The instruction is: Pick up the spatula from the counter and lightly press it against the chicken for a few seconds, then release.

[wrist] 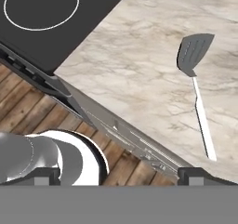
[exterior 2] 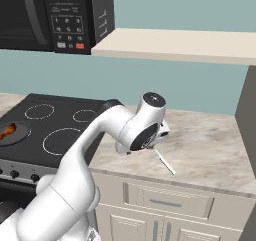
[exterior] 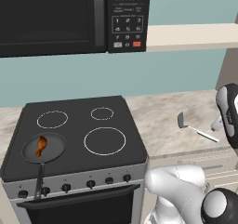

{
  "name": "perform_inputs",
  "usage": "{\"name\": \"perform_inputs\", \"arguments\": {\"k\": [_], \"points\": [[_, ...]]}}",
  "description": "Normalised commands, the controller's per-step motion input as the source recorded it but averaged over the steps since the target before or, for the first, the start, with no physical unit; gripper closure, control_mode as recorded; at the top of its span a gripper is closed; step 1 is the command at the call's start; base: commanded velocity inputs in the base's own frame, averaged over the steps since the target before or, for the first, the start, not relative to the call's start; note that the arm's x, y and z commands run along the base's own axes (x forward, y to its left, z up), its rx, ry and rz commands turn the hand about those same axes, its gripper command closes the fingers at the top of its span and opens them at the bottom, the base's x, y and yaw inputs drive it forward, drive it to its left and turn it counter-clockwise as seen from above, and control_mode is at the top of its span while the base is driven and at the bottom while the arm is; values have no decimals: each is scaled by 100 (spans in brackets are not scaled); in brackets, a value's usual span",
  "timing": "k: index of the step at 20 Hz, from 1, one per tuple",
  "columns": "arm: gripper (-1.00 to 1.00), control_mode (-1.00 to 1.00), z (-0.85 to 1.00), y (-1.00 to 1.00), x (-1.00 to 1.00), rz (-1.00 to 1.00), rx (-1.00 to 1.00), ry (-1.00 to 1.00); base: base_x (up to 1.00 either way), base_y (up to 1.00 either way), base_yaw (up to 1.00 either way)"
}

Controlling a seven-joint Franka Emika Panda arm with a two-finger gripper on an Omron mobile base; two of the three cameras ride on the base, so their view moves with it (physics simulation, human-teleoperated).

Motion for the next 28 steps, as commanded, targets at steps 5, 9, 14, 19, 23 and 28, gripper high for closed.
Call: {"name": "perform_inputs", "arguments": {"k": [5,9,14,19,23,28], "points": [[-100,-100,-11,-5,15,0,2,0,0,0,0],[-100,-100,-17,-1,13,0,2,0,0,0,0],[-100,-100,-18,0,13,0,0,0,0,0,0],[-100,-100,-12,-1,13,0,0,0,0,0,0],[-100,-100,-11,-2,9,0,0,-2,0,0,0],[-100,-100,-9,-2,11,0,0,-3,0,0,0]]}}
